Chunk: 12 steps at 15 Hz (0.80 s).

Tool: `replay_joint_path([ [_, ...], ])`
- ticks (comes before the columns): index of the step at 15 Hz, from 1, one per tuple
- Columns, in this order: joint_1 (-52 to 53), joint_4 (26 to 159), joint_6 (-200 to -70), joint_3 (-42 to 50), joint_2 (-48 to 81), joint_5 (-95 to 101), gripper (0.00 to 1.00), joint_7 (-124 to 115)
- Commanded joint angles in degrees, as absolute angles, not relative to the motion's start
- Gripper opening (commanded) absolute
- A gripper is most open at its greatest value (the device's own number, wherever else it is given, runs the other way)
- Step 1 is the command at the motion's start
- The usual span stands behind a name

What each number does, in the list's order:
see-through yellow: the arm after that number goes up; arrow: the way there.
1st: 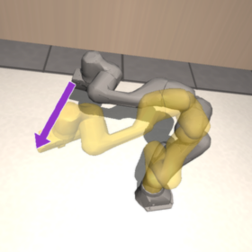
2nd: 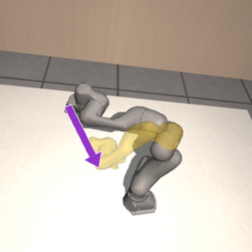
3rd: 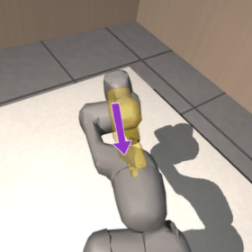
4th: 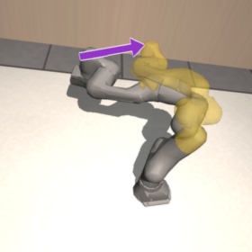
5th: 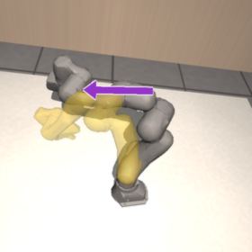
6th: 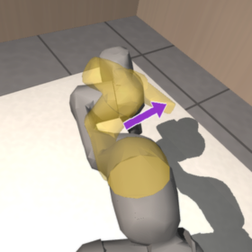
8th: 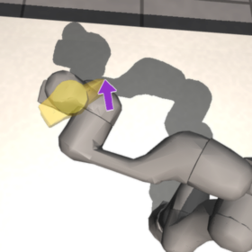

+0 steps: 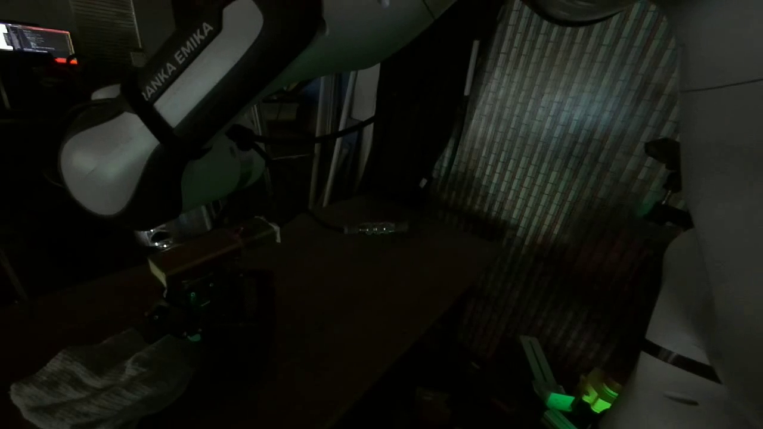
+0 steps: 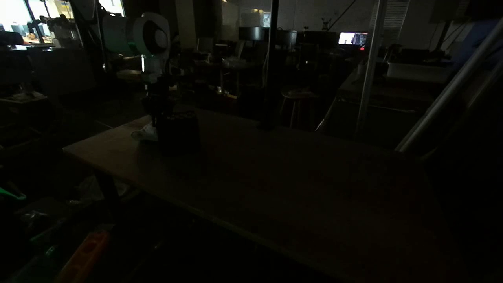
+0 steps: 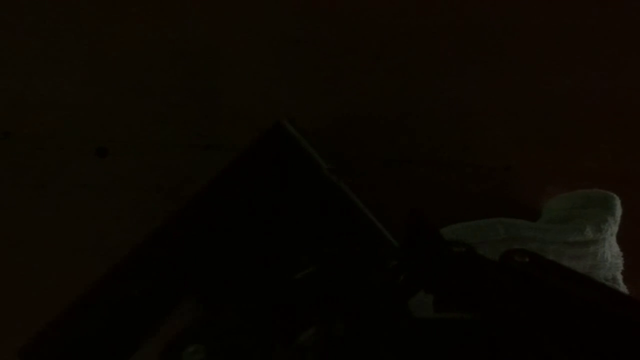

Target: Put the towel in the box then remove the towel and fold it.

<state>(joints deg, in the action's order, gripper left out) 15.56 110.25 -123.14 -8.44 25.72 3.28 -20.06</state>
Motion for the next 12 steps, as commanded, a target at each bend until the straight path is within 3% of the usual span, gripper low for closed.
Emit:
replay_joint_path([
  [1, 14.48, 112.96, -124.84, -8.06, 23.35, 1.76, 0.03, -17.43],
  [12, 4.35, 124.02, -133.64, -6.08, 15.68, -2.23, 0.05, -3.28],
])
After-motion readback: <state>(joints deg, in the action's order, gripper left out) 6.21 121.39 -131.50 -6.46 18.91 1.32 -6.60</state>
